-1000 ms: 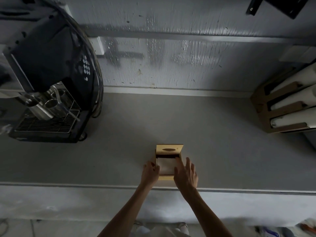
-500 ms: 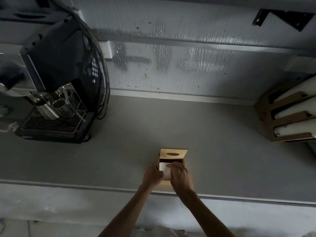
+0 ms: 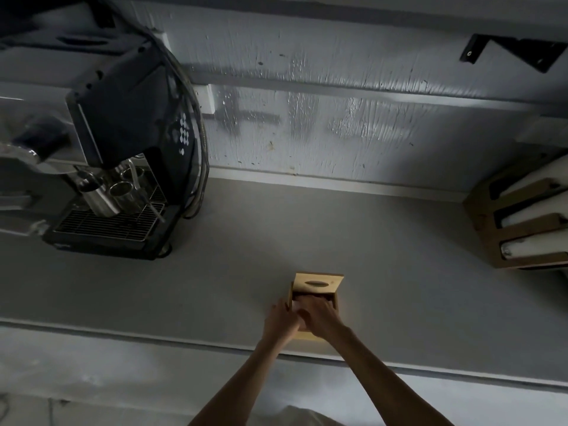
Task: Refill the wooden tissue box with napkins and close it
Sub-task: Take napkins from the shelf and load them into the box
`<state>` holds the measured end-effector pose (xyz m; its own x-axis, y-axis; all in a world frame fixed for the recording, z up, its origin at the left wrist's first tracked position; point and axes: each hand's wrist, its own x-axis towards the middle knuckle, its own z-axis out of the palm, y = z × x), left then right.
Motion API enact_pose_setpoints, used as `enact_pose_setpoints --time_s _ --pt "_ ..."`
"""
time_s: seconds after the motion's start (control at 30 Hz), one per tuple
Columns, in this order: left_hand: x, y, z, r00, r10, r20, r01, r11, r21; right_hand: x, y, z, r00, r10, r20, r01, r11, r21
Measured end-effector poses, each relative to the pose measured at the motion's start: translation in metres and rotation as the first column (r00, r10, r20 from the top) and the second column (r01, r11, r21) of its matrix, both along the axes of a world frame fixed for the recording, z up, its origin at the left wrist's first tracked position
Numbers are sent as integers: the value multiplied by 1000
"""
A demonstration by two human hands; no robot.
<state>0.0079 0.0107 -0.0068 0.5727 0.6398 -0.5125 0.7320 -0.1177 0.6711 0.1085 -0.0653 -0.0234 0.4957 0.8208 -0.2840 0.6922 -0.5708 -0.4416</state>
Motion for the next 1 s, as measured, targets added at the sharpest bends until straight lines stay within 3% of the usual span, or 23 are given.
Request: enact_pose_setpoints --time_s 0.13,0.3,0.47,0.67,0.8,0.9,1.0 --pt "-2 10 -16 999 4 35 1 992 -129 1 3 -1 989 -143 -27 144 988 47" --pt "-4 9 -7 998 17 65 -5 983 -183 0 5 -8 981 -192 -5 191 976 109" --pt "-5 6 -2 996 43 76 -28 981 -191 -2 7 -4 974 -222 -38 224 969 105" --pt "-7 1 13 994 68 81 -51 980 -195 -4 8 -5 975 -209 73 203 975 87" --pt "-5 7 -20 994 92 56 -78 973 -216 -9 10 0 981 -193 35 189 977 98" --pt "-4 6 -21 995 74 63 -60 979 -197 -12 -2 -5 986 -140 88 126 981 149" --pt "-1 -2 0 999 22 49 -18 997 -74 -17 -28 -12 959 -212 188 149 942 299"
